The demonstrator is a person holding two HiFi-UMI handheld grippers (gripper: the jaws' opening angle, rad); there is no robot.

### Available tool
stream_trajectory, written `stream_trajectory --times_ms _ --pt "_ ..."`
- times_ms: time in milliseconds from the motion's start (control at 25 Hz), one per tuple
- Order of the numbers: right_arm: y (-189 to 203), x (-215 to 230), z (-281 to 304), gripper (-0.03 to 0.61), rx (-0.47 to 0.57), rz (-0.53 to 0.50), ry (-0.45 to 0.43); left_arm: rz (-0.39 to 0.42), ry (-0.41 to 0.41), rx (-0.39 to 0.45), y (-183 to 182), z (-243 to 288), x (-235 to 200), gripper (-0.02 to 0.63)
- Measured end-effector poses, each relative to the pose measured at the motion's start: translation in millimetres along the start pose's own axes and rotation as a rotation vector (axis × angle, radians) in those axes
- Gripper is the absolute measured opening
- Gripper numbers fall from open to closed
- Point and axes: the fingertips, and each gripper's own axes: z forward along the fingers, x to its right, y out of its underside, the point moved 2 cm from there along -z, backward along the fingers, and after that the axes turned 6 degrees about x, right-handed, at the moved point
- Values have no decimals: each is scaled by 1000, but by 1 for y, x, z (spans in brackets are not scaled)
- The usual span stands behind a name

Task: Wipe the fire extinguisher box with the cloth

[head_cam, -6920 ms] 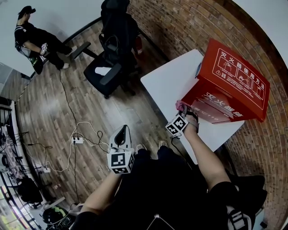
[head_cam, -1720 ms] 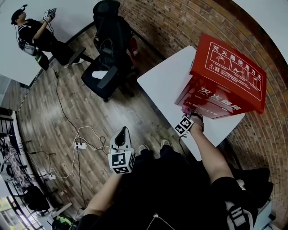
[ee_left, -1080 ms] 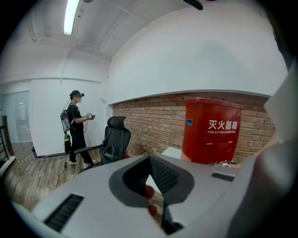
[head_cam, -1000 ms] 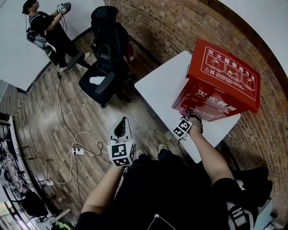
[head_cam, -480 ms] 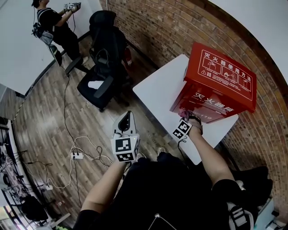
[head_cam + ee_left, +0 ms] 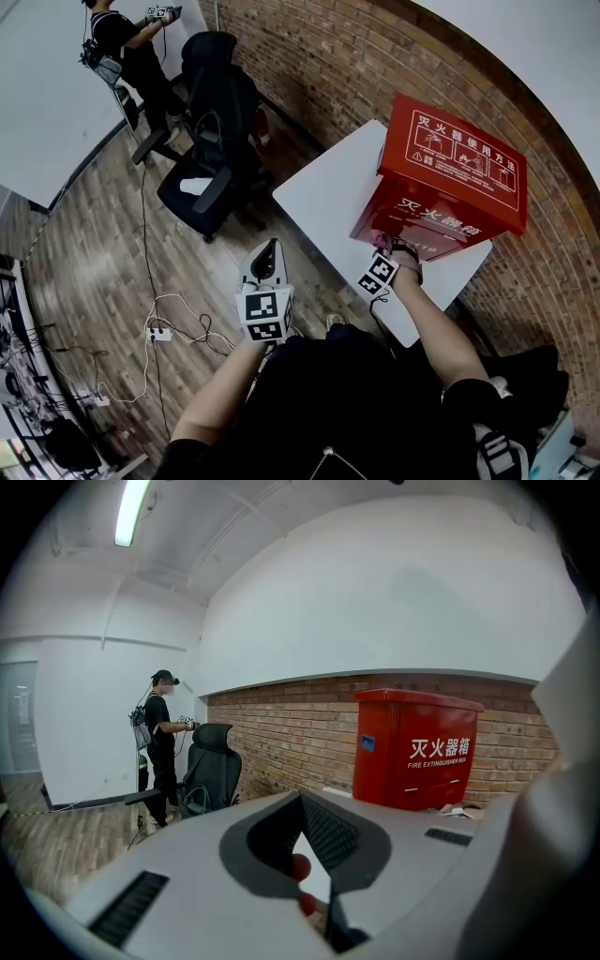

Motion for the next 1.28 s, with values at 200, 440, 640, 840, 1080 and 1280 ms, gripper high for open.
stream_trajectory --times_ms 200,440,640,840,1080,1280 --pt "-3 8 -10 106 -2 4 2 0 12 0 0 2 3 28" --pt "-6 19 -21 106 -2 2 10 0 26 1 -1 5 7 28" --pt "-8 28 -31 106 0 6 17 -2 35 2 0 7 9 28" --pt "-10 36 -40 106 -1 0 22 -6 41 -1 2 9 10 28" --pt "-14 49 -54 106 -2 -9 38 -8 49 0 1 11 12 28" --pt "-18 59 -66 106 1 -18 58 -11 56 0 2 10 15 28"
